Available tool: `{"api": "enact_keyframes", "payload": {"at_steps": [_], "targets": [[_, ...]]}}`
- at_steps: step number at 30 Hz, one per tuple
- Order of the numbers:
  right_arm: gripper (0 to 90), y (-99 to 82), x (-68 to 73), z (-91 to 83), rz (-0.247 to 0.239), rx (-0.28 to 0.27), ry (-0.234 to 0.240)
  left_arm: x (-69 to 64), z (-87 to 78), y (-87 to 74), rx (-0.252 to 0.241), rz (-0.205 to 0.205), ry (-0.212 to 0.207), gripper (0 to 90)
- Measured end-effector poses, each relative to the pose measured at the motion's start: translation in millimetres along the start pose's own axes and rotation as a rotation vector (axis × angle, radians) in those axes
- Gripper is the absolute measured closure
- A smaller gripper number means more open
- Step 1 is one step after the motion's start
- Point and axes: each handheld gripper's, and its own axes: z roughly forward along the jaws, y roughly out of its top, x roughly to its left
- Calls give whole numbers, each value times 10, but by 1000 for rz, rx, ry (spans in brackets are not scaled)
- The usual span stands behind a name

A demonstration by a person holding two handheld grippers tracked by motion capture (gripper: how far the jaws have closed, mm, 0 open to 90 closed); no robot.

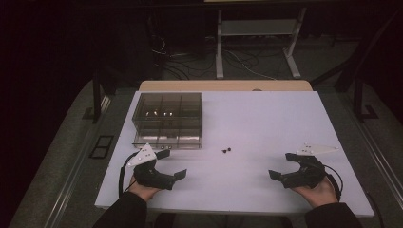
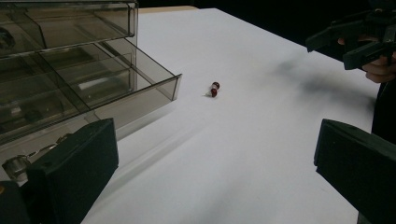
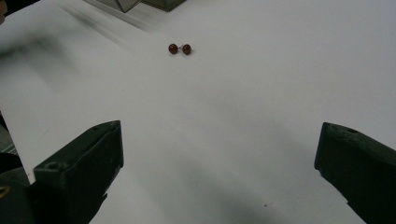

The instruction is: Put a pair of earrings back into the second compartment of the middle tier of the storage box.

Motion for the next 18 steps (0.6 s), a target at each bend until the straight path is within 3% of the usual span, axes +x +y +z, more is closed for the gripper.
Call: {"api": "enact_keyframes", "payload": {"at_steps": [18], "targets": [[7, -37, 6, -50, 8, -3, 0, 5, 41, 17, 7, 6, -15, 0]]}}
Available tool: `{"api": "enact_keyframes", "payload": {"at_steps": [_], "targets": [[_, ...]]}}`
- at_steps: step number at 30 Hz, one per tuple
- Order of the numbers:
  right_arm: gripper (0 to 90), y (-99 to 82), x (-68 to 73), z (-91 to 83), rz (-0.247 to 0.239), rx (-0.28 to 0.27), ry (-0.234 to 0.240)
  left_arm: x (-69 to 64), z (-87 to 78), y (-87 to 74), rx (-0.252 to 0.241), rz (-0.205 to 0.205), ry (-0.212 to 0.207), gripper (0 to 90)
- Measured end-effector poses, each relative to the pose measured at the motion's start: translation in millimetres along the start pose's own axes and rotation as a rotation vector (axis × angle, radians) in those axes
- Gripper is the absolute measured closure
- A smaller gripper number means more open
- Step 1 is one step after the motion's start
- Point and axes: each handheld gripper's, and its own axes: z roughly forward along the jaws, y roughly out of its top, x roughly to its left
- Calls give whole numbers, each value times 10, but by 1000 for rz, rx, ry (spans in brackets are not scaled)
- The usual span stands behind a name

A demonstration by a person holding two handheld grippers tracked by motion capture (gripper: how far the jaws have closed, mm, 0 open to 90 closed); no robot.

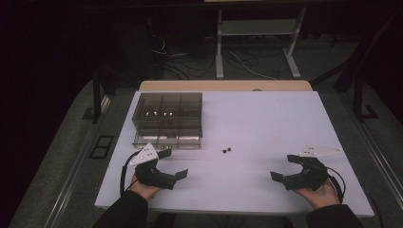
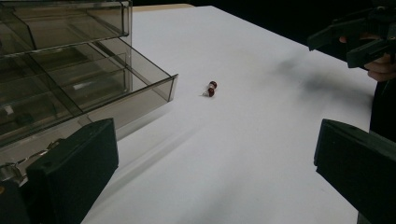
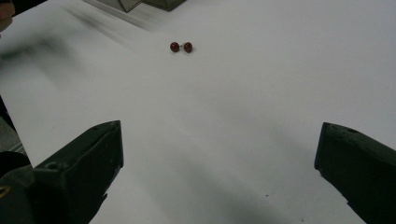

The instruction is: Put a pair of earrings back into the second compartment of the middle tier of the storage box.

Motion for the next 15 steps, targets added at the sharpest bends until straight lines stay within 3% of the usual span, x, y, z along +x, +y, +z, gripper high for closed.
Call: {"api": "enact_keyframes", "payload": {"at_steps": [15], "targets": [[7, 125, 47, -26, -27, 13, 8, -4, -14, -16, 6, -10, 4, 0]]}}
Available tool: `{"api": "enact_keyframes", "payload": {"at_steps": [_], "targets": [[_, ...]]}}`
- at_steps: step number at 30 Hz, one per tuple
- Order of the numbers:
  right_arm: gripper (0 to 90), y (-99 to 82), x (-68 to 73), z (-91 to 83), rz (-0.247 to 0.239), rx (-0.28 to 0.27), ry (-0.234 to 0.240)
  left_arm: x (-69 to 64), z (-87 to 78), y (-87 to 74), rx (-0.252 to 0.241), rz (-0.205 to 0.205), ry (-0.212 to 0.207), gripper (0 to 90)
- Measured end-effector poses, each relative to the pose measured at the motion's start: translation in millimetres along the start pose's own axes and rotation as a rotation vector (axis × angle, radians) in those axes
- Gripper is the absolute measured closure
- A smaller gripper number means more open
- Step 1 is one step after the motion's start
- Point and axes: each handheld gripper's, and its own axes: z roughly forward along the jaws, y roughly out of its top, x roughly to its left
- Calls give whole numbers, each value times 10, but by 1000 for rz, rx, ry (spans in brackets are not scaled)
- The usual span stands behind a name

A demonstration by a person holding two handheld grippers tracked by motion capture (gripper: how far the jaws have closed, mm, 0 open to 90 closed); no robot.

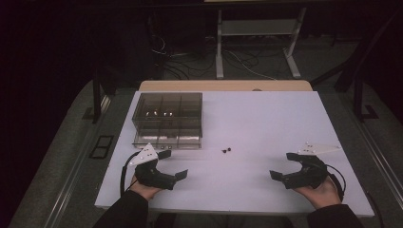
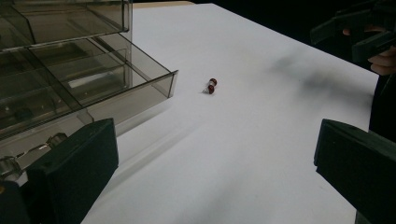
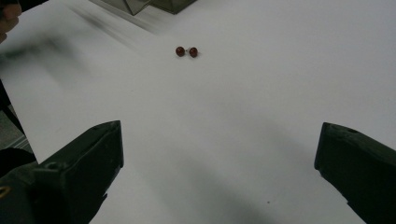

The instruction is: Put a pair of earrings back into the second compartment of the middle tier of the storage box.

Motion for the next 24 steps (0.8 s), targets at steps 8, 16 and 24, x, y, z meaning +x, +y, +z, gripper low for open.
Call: {"api": "enact_keyframes", "payload": {"at_steps": [8, 16, 24], "targets": [[7, 198, 27, 45, -31, 16, 23, 4, -19, -7, -4, -10, 4, 0], [7, 349, 53, 166, -56, 54, 48, 2, -18, -11, -4, -16, 5, 0], [8, 546, 111, 260, -92, 76, 81, 2, -20, -12, -3, -18, 4, 0]]}}
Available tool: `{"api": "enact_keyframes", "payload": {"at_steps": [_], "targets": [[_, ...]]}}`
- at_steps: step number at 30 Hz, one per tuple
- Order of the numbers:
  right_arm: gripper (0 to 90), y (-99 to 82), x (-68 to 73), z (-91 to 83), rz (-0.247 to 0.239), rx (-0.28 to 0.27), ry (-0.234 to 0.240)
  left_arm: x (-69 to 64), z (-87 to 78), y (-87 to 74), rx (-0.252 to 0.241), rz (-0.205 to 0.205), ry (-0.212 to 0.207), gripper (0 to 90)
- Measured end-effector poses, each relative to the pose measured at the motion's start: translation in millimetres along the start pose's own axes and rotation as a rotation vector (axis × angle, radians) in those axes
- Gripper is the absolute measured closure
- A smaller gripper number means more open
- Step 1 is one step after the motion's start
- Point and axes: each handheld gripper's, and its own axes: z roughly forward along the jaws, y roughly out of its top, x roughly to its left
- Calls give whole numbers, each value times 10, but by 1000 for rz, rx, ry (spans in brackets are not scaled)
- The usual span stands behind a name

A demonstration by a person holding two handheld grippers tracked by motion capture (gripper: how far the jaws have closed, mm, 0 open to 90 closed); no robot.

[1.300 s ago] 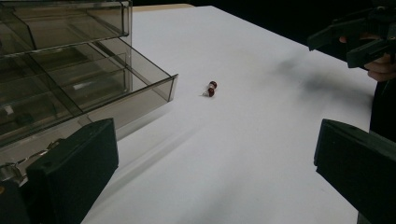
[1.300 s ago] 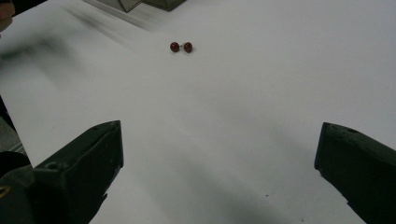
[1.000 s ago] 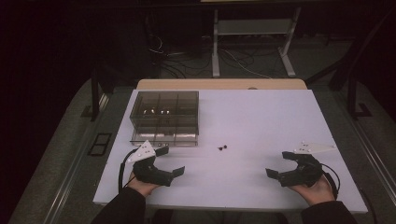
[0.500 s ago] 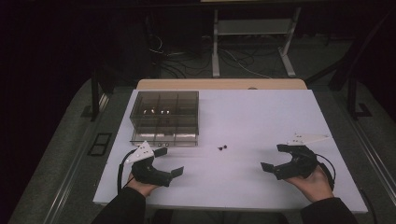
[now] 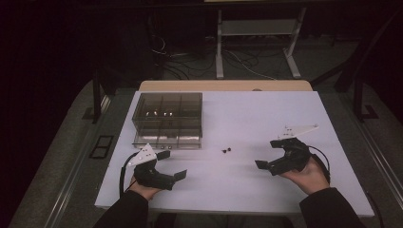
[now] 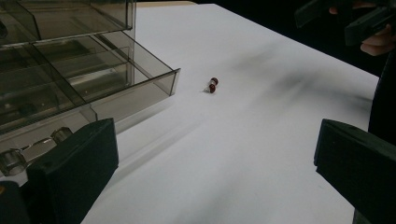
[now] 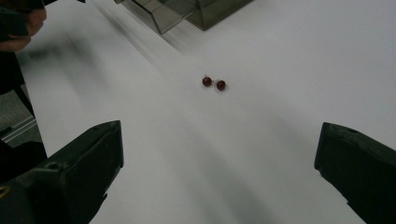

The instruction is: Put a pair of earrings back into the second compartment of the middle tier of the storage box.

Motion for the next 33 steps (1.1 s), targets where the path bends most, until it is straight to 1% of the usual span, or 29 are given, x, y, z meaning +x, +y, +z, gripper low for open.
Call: {"api": "enact_keyframes", "payload": {"at_steps": [4, 11, 14, 22, 30, 32, 33], "targets": [[8, 144, 18, 50, -18, 9, 12, 1, 0, 0, 0, 0, -1, 0], [7, 257, 24, 116, -33, 17, 27, 3, -1, 0, -1, 0, -2, 0], [7, 312, 22, 174, -32, 19, 42, 3, 1, 1, 0, 4, -3, 0], [7, 404, 8, 311, -41, 37, 56, 0, 1, 1, 1, 1, -4, 0], [7, 469, -46, 521, -42, 55, 68, 2, 1, 3, -2, 2, -7, 0], [8, 482, -65, 605, -45, 60, 81, 2, 0, 3, -3, 2, -8, 0], [8, 482, -65, 605, -45, 60, 81, 2, 0, 3, -3, 2, -9, 0]]}}
